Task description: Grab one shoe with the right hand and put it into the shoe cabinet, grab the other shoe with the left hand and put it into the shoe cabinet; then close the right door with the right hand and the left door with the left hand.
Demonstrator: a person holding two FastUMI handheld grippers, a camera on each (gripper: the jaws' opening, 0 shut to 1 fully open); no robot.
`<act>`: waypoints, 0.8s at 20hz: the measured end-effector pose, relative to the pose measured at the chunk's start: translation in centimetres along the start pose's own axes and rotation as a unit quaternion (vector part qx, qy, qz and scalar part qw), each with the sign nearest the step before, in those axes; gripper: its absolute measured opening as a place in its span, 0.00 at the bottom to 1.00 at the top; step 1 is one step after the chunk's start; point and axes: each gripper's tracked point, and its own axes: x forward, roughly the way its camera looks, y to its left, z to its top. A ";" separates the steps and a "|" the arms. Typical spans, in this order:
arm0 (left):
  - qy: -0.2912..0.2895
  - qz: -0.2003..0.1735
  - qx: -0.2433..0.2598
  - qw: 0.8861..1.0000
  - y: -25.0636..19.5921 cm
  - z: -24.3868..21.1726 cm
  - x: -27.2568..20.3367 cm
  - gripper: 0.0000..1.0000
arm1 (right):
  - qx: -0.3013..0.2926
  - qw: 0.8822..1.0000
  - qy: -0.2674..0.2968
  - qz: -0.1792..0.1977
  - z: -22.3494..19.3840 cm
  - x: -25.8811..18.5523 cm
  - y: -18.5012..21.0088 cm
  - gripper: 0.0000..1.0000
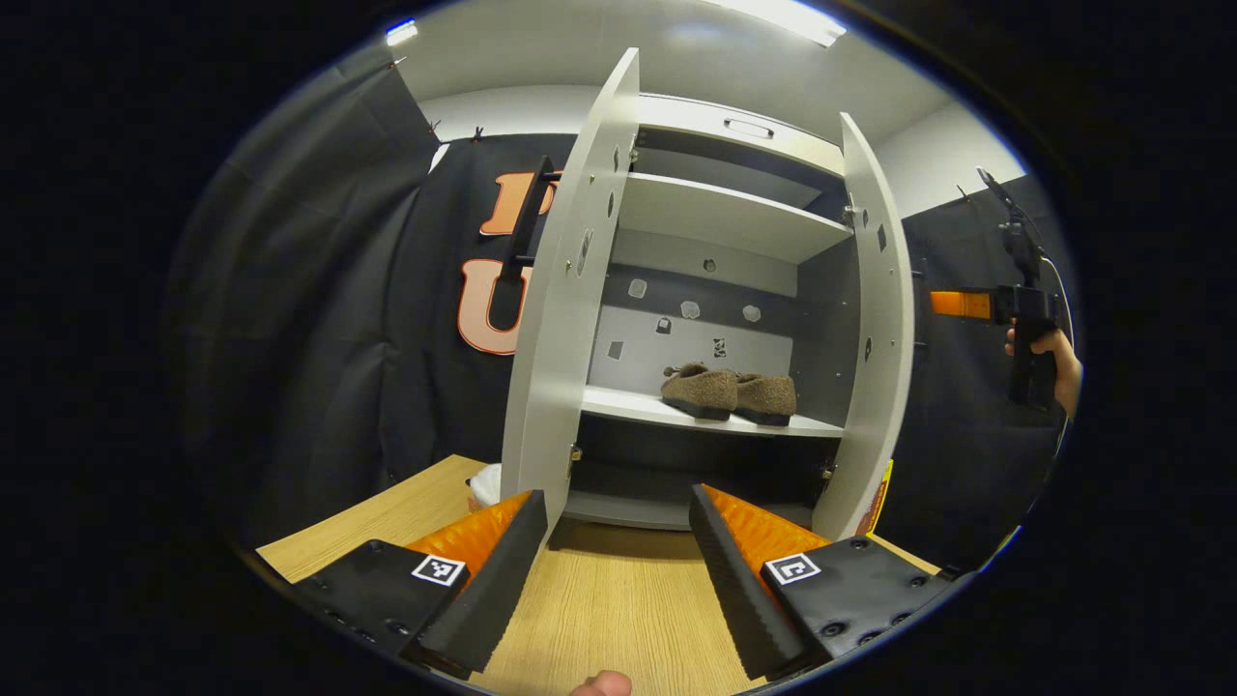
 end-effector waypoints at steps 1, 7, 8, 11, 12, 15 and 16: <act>-0.002 0.004 0.004 1.000 0.2 0.1 -0.1 0.97 | 0.003 1.000 0.002 0.004 -0.3 0.5 0.9 0.89; -0.016 0.017 0.022 0.999 0.9 1.1 -0.5 0.97 | 0.035 0.998 0.010 0.047 -1.3 2.2 4.8 0.93; -0.016 0.017 0.021 1.000 1.0 1.1 -0.5 0.97 | 0.043 0.998 0.013 0.054 -1.6 2.4 5.3 0.93; -0.016 0.017 0.022 0.999 0.9 1.1 -0.5 0.97 | 0.037 0.998 0.017 0.055 -2.0 3.8 6.2 0.93; -0.017 0.018 0.022 0.999 0.9 1.1 -0.6 0.97 | 0.034 0.998 0.017 0.054 -2.1 4.4 6.3 0.93; -0.018 0.019 0.021 0.999 1.1 1.2 -0.3 0.97 | 0.044 0.997 0.021 0.062 -2.6 5.9 7.2 0.92; -0.017 0.020 0.021 0.999 1.1 1.1 -0.3 0.97 | 0.050 0.996 0.024 0.063 -2.8 6.2 7.4 0.92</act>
